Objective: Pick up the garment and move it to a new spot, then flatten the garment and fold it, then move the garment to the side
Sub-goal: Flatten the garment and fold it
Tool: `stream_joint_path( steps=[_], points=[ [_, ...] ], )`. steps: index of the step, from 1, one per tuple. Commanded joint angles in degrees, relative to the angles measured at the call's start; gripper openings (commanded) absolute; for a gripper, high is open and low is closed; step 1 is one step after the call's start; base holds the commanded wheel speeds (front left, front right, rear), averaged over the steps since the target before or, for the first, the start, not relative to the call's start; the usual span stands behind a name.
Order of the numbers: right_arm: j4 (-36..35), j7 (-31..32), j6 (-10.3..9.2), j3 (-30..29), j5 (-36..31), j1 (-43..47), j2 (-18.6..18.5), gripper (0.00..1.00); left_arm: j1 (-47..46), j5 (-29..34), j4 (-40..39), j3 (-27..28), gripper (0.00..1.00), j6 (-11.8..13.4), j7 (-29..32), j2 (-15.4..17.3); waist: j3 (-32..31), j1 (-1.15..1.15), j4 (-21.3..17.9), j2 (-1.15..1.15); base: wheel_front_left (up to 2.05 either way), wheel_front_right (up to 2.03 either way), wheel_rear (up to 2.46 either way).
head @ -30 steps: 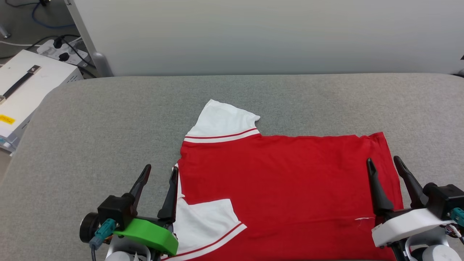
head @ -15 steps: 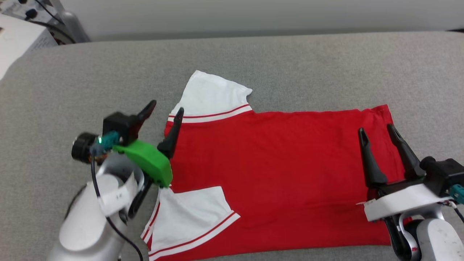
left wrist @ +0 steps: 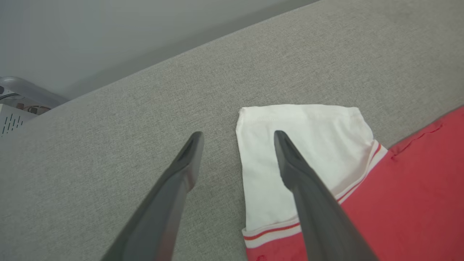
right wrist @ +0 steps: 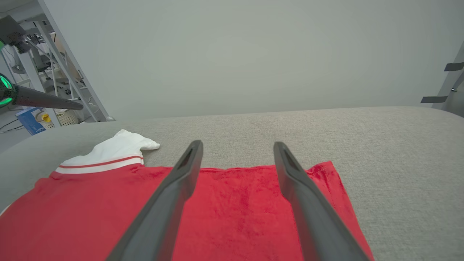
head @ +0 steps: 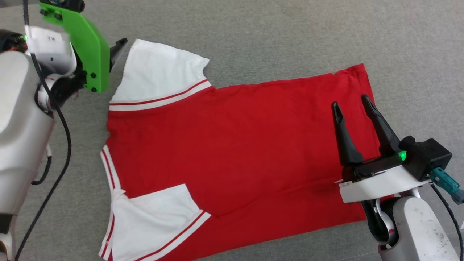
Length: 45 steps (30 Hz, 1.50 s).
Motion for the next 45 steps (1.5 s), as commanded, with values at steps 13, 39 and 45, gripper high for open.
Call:
stream_joint_path(
  steps=[13, 39, 45],
  points=[
    [2.5, -2.1, -0.04, 3.0, 1.0, -3.2, 1.1, 1.00, -9.4, -4.1, 12.0, -2.7, 1.00, -0.2, 9.0, 1.9, 7.5, -0.01, -8.7, 0.69, 0.00, 0.00, 0.00],
    [4.6, 9.1, -0.04, 1.0, 0.4, -4.1, -7.1, 1.00, -4.9, -8.6, 4.0, -8.4, 0.00, -0.2, -0.8, 1.9, -0.2, -0.01, -0.9, 0.69, 0.00, 0.00, 0.00],
    [3.8, 27.0, -0.04, 0.0, 5.0, -8.1, -14.2, 1.00, -1.2, -9.2, -5.1, -8.8, 0.00, -0.1, -3.9, 4.0, -1.3, -0.01, 2.9, 0.69, 0.00, 0.00, 0.00]
  ],
)
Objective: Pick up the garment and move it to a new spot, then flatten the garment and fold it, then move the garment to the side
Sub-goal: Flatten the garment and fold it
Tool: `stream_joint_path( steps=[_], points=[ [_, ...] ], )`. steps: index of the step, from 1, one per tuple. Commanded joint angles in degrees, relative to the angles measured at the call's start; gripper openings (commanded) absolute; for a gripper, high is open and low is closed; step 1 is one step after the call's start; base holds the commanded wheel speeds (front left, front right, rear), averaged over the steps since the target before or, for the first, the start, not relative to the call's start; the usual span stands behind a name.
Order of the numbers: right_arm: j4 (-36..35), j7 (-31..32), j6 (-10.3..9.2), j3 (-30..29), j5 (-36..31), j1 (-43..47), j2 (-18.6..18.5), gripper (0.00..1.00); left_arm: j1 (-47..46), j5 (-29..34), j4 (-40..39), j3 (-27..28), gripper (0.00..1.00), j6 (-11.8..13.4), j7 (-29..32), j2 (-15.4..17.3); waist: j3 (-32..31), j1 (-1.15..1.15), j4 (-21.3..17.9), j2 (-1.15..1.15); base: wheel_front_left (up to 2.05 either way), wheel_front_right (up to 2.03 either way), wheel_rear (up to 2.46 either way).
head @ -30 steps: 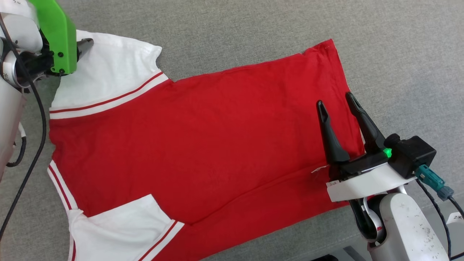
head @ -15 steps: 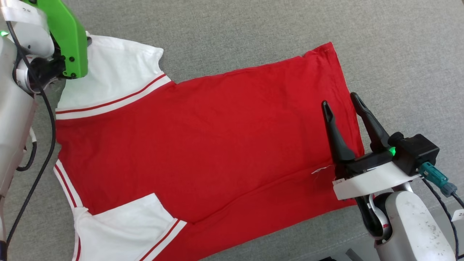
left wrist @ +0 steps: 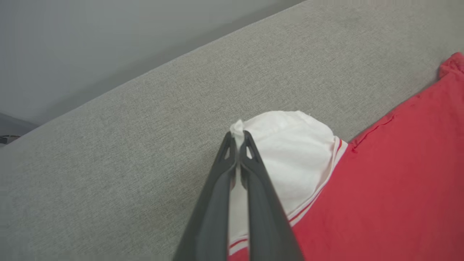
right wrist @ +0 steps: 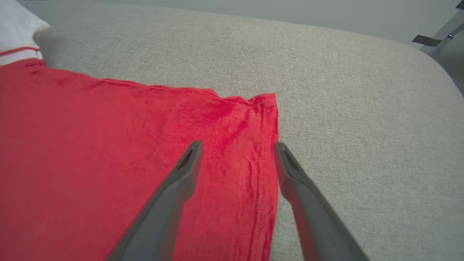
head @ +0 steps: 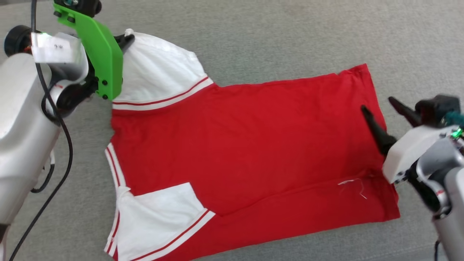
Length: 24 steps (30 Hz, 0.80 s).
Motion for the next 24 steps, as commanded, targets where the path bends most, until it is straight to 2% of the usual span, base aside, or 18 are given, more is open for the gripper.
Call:
stream_joint_path(
  steps=[1, 7, 11, 17, 24],
  points=[
    [-0.2, 4.3, -0.05, -0.2, 1.6, -2.3, -1.5, 1.00, 1.6, -0.6, -2.3, 0.1, 0.00, 0.2, -1.1, 0.7, -1.5, 0.00, 3.2, 0.69, 0.00, 0.00, 0.00],
    [2.8, 20.2, -0.05, -0.6, 5.0, -9.7, -7.0, 1.00, 6.1, -0.2, -12.8, 0.4, 0.00, 2.6, -3.6, 2.0, 0.5, 0.00, 6.4, 0.69, 0.00, 0.00, 0.00],
    [7.1, 25.6, -0.05, 0.0, 5.5, -15.2, -9.2, 1.00, 8.2, 0.6, -18.7, 0.2, 0.00, 4.1, -4.5, 2.8, 2.1, 0.00, 8.4, 0.69, 0.00, 0.00, 0.00],
    [14.7, 28.2, -0.05, 1.7, 4.1, -20.7, -10.4, 1.00, 9.5, 1.5, -24.8, 0.1, 0.00, 5.5, -5.4, 3.0, 3.7, 0.00, 10.7, 0.69, 0.00, 0.00, 0.00],
    [21.8, 27.5, -0.05, 5.3, 3.9, -22.5, -10.3, 1.00, 9.9, 1.7, -27.7, -0.4, 0.00, 5.9, -5.8, 2.5, 4.6, 0.00, 12.3, 0.69, 0.00, 0.00, 0.00]
  ],
)
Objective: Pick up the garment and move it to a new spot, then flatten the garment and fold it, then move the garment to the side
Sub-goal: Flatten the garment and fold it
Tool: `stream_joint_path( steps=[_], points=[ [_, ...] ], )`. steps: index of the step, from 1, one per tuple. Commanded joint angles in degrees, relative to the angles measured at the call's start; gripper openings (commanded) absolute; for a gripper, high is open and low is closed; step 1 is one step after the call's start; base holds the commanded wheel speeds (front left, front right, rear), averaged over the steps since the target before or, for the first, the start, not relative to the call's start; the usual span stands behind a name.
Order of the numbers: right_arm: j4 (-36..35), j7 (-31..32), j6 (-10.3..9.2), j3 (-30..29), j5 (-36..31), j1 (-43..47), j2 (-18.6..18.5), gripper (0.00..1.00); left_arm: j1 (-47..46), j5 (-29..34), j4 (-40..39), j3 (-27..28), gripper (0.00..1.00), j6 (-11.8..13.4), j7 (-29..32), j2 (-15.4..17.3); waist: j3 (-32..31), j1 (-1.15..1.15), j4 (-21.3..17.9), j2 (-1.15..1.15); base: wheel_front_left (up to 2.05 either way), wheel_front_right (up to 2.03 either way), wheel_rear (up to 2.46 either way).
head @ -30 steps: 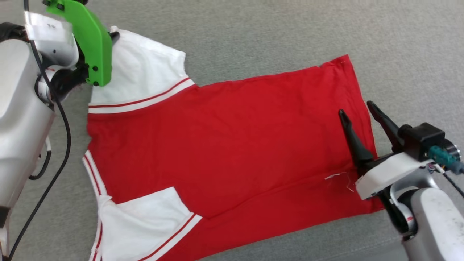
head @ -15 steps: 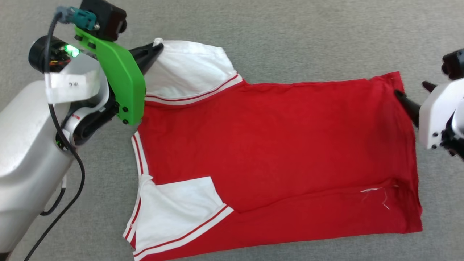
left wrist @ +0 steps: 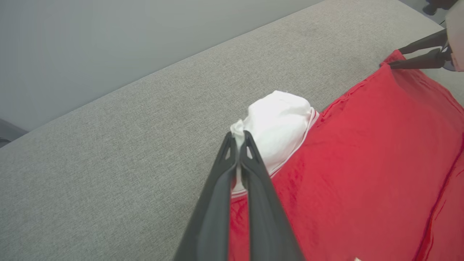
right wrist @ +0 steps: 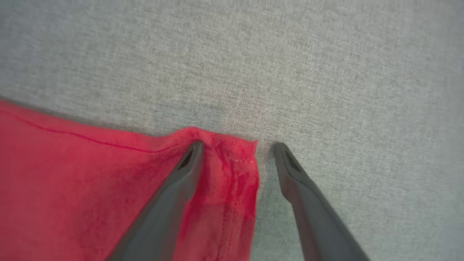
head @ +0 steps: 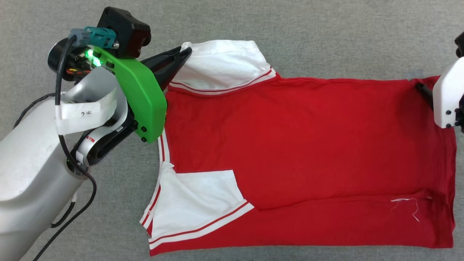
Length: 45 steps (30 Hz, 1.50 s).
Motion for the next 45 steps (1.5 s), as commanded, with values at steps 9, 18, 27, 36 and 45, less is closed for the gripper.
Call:
stream_joint_path(
  steps=[9, 18, 27, 36, 45],
  points=[
    [5.7, -1.0, -0.05, 6.1, 3.1, 0.1, 0.2, 0.00, 1.0, 0.3, 0.6, 0.1, 0.00, 0.2, -1.1, -0.1, 0.3, 0.00, 0.6, 0.69, 0.00, 0.00, 0.00],
    [7.6, -7.4, -0.05, 5.0, 4.9, -1.2, 0.0, 0.00, 2.4, 0.0, 4.5, 0.8, 0.00, 0.2, -4.3, -0.5, -2.7, 0.00, -0.3, 0.69, 0.00, 0.00, 0.00],
    [5.7, -11.7, -0.05, 2.8, 8.6, 2.3, -0.6, 0.00, 5.8, -0.8, 8.1, 0.6, 0.00, 0.3, -7.4, -1.0, -7.7, 0.00, -0.9, 0.69, 0.00, 0.00, 0.00],
    [0.3, -14.3, -0.05, -0.1, 12.5, 10.2, -1.5, 0.00, 11.6, -2.0, 8.0, 0.0, 0.00, 1.2, -9.5, -0.3, -13.0, 0.00, -0.8, 0.69, 0.00, 0.00, 0.00],
    [-7.0, -14.8, -0.05, -3.3, 16.6, 22.6, -2.5, 0.00, 22.1, -4.0, 3.6, -0.5, 0.00, 5.0, -11.4, 2.1, -17.7, 0.00, 0.3, 0.69, 0.00, 0.00, 0.00]
  ],
)
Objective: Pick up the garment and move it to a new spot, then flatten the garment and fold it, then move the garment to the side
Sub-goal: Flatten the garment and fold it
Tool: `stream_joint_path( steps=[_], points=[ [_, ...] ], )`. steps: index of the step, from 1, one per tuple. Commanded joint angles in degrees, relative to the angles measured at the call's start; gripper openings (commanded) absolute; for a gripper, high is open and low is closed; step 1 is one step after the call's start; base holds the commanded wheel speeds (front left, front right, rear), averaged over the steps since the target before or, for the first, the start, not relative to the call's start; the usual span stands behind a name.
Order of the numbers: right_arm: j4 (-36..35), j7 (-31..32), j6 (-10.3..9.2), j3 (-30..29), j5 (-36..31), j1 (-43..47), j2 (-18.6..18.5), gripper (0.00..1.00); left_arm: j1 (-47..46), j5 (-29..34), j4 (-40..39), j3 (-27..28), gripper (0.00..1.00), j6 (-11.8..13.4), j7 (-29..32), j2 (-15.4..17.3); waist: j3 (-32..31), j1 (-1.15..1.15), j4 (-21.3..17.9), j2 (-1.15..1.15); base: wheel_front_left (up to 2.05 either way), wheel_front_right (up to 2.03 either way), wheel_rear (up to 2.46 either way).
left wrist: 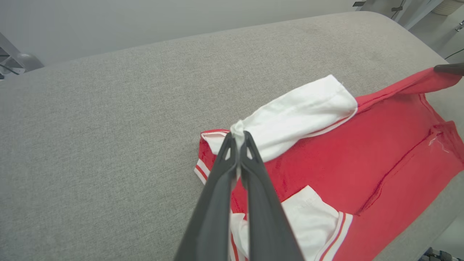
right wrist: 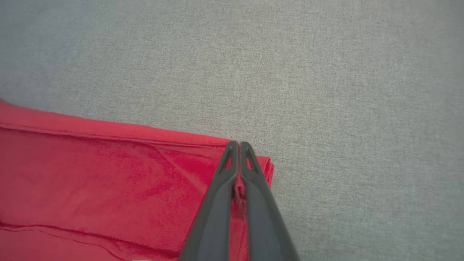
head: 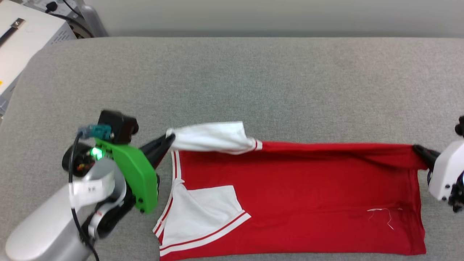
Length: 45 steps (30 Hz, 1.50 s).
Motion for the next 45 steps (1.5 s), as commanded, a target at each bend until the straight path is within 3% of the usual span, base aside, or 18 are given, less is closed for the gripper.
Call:
stream_joint_path(
  steps=[1, 6, 11, 25, 26, 27, 28, 36, 45],
  points=[
    [-1.1, 0.2, -0.04, -0.5, 1.0, 2.3, -0.1, 0.00, 2.6, -0.7, -0.7, -0.1, 0.00, 0.8, -0.6, 0.9, -1.8, 0.00, 0.6, 0.69, 0.00, 0.00, 0.00],
    [-4.3, 1.6, -0.04, -1.7, 2.8, 8.8, -0.6, 0.00, 10.7, -3.3, -3.7, -1.2, 0.00, 2.8, -0.9, 2.4, -3.2, 0.00, 1.1, 0.69, 0.00, 0.00, 0.00],
    [-6.5, 3.7, -0.04, -1.8, 3.9, 13.3, -0.8, 0.00, 15.7, -4.5, -4.5, -3.3, 0.00, 3.0, -0.7, 2.9, -3.4, 0.00, 1.5, 0.69, 0.00, 0.00, 0.00],
    [-6.2, 4.4, -0.04, 0.6, 2.7, 16.0, -1.4, 0.00, 15.9, -2.5, 3.6, -6.9, 0.00, 0.5, -1.7, -0.4, -2.6, 0.00, 1.9, 0.69, 0.00, 0.00, 0.00],
    [-6.1, 4.6, -0.04, 0.7, 2.8, 16.1, -1.4, 0.05, 15.9, -2.6, 4.1, -7.1, 0.00, 0.3, -1.6, -0.5, -2.6, 0.00, 1.9, 0.69, 0.00, 0.00, 0.00],
    [-6.1, 4.6, -0.04, 0.7, 2.7, 16.2, -1.4, 0.93, 16.0, -2.7, 4.4, -7.2, 0.29, 0.2, -1.6, -0.7, -2.7, 0.00, 1.9, 0.69, 0.00, 0.00, 0.00],
    [-6.0, 4.5, -0.04, 0.7, 2.6, 16.2, -1.4, 1.00, 16.0, -2.8, 4.8, -7.3, 1.00, 0.1, -1.6, -0.9, -2.8, 0.00, 1.9, 0.69, 0.00, 0.00, 0.00],
    [-7.2, 6.9, -0.04, -0.8, 3.0, 17.9, -0.9, 1.00, 16.2, -2.9, 5.4, -5.8, 1.00, 0.3, -5.5, -1.9, -4.7, 0.00, 1.7, 0.69, 0.00, 0.00, 0.00],
    [-14.4, 13.7, -0.04, -10.1, 0.7, 19.3, 4.2, 1.00, 15.8, 0.4, 4.7, 0.9, 1.00, 4.1, -20.5, -4.3, -5.9, 0.00, 1.8, 0.69, 0.00, 0.00, 0.00]
  ],
)
